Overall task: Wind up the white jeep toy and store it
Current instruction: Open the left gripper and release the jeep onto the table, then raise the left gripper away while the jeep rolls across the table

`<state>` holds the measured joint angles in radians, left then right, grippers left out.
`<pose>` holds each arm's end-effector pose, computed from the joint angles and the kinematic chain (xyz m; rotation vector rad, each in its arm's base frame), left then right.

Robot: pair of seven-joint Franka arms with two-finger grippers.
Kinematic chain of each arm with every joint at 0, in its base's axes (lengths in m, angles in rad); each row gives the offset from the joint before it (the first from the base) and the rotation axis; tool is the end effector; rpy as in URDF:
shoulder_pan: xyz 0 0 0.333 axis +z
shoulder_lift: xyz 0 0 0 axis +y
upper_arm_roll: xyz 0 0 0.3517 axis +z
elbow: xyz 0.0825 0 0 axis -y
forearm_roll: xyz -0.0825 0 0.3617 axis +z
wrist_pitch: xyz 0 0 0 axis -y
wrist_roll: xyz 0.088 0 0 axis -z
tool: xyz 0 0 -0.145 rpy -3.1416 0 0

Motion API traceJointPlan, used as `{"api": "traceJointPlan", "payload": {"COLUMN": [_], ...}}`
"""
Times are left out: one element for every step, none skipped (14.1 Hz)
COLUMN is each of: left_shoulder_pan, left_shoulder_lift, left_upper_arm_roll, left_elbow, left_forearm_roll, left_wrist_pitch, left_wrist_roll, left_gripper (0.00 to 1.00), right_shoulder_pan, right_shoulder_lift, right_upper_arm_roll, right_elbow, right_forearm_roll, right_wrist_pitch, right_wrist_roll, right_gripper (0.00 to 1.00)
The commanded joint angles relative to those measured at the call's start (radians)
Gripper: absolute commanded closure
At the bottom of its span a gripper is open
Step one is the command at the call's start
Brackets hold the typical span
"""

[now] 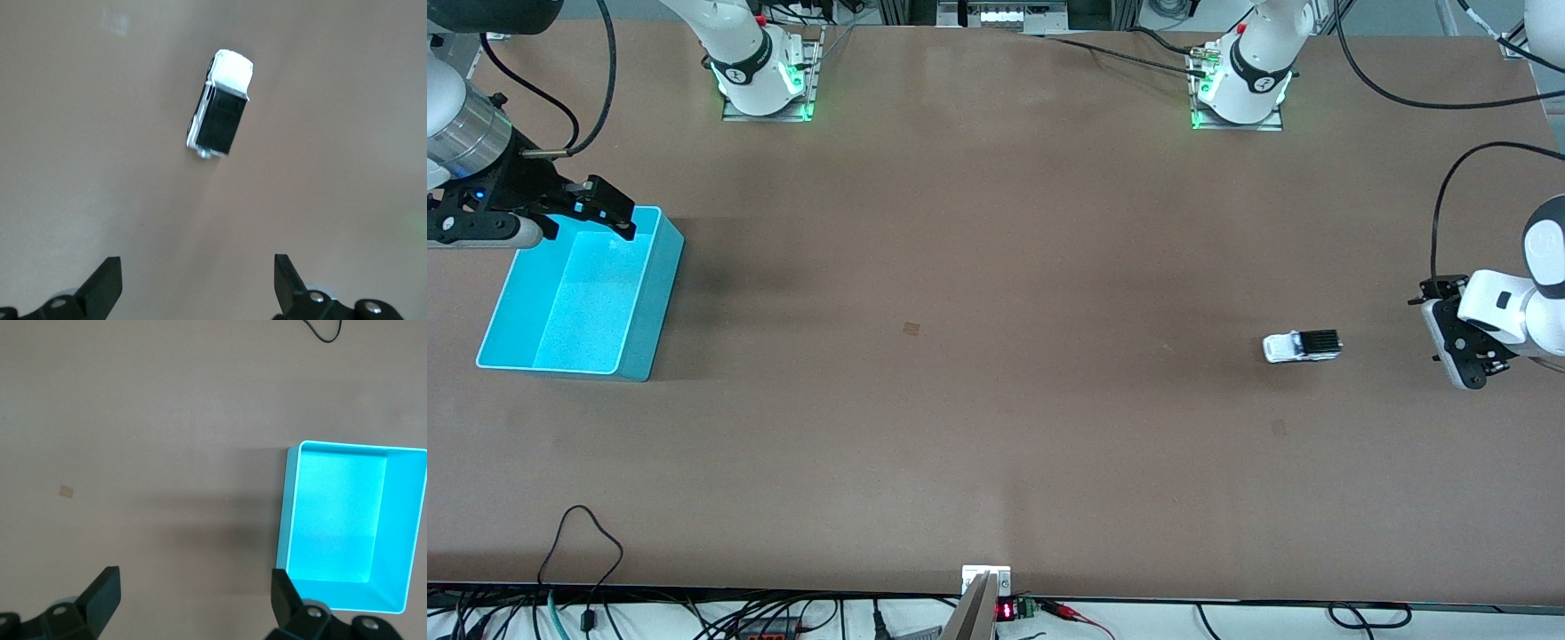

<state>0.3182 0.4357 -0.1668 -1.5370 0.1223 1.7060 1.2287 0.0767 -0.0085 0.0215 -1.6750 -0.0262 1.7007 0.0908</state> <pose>0.6230 0.1254 0.3914 2.5483 -1.5686 -0.3464 0.5381 0.0496 0.5911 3.1182 0.0161 0.0569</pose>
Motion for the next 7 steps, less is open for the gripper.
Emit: {"api": "traceJointPlan", "payload": {"left_shoulder_pan": [-0.007,-0.036,-0.077,-0.105,-0.123,-0.143,-0.165], "left_shoulder_lift": [-0.020,-0.058,-0.083,-0.121,-0.152,-0.179,-0.216], "left_upper_arm_roll": [-0.048,-0.049,-0.039,-0.034,-0.034,-0.030,-0.022], "left_elbow": [0.093,0.089,0.083,0.066,0.045,0.034,0.002], "left_forearm_roll": [-0.001,-0.001,-0.001,-0.003,-0.004,-0.009,-0.032], "left_wrist_pitch": [-0.123,-0.129,-0.132,-0.131,-0.125,-0.124,-0.118], "left_wrist_roll": [-0.211,-0.295,-0.380,-0.461,-0.571,-0.698,-0.863], "left_gripper": [0.00,0.00,0.00,0.00,0.00,0.00,0.00], "right_shoulder_pan": [0.003,0.003,0.003,0.003,0.003,0.003,0.003], "right_shoulder_lift": [-0.007,-0.007,-0.007,-0.007,-0.007,-0.007,-0.007], "right_upper_arm_roll": [0.002,0.000,0.002,0.002,0.002,0.000,0.000], "right_elbow": [0.000,0.000,0.000,0.000,0.000,-0.002,-0.002], "right_forearm_roll": [-0.012,-0.012,-0.012,-0.012,-0.012,-0.012,-0.012], "right_wrist_pitch": [0.002,0.002,0.002,0.002,0.002,0.001,0.000], "right_wrist_roll": [0.004,0.004,0.004,0.004,0.004,0.004,0.004], "right_gripper": [0.00,0.00,0.00,0.00,0.00,0.00,0.00]}}
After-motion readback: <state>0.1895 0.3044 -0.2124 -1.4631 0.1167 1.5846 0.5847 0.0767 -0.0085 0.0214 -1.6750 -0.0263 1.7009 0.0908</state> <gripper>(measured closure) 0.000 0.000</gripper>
